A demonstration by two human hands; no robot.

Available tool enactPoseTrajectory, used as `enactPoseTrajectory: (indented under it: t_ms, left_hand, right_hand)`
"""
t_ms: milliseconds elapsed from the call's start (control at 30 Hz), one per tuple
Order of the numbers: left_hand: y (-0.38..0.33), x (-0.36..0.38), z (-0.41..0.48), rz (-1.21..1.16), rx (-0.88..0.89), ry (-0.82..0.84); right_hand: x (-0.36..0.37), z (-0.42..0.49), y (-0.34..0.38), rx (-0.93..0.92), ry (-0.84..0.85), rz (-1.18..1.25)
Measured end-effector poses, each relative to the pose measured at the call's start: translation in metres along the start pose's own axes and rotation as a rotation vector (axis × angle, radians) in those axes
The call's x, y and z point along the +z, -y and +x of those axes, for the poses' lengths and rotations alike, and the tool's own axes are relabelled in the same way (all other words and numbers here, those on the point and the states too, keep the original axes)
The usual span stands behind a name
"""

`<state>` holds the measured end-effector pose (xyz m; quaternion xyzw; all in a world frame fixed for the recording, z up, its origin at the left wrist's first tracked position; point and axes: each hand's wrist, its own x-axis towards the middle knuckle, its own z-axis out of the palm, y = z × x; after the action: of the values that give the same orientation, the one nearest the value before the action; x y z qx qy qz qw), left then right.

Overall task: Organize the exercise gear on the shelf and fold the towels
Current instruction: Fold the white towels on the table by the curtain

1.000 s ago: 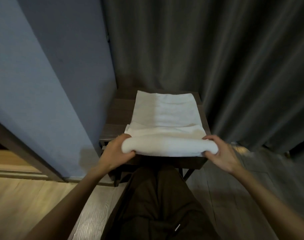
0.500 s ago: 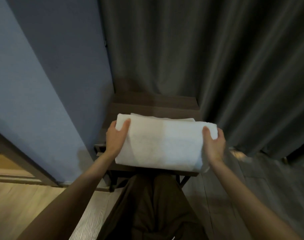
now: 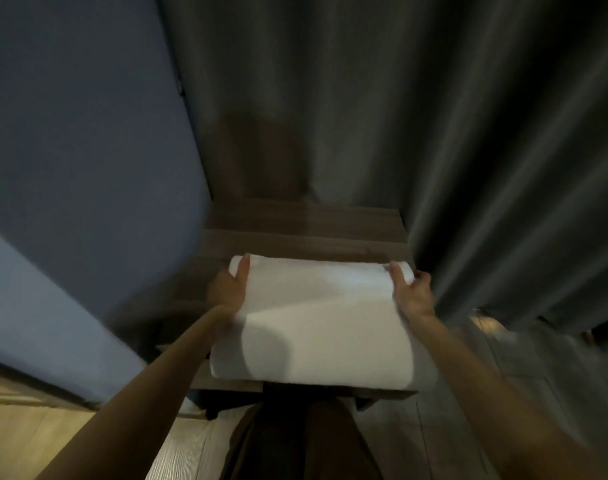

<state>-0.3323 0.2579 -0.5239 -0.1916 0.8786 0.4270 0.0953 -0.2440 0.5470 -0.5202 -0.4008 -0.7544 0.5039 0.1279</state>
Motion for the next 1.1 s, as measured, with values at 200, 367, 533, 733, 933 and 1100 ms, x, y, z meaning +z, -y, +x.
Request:
enactPoseTrajectory:
  t_ms: [200, 367, 533, 733, 933, 1100]
  left_hand:
    - [0.002, 0.003, 0.004, -0.084, 0.006, 0.029]
    - [0.017, -0.008, -0.011, -0.233, -0.083, 0.098]
    - [0.008, -0.026, -0.026, -0.346, -0.056, 0.218]
    - [-0.017, -0.022, -0.021, -0.336, 0.152, 0.134]
    - [0.006, 0.004, -0.016, 0.045, 0.009, 0.087]
    - [0.016, -0.004, -0.045, 0.096, 0.417, -0.145]
  right_hand:
    - [0.003, -0.014, -0.01, -0.201, -0.053, -0.177]
    - [-0.014, -0.03, -0.02, -0.046, 0.105, -0.219]
    - [-0.029, -0.024, -0.004, -0.067, 0.174, -0.232]
    - [-0.036, -0.015, 0.008, -0.128, -0.016, -0.273]
    - [-0.02, -0.022, -0.017, -0.208, -0.05, -0.445]
    - [-0.003, -0.021, 0.001, -0.868, -0.097, -0.639]
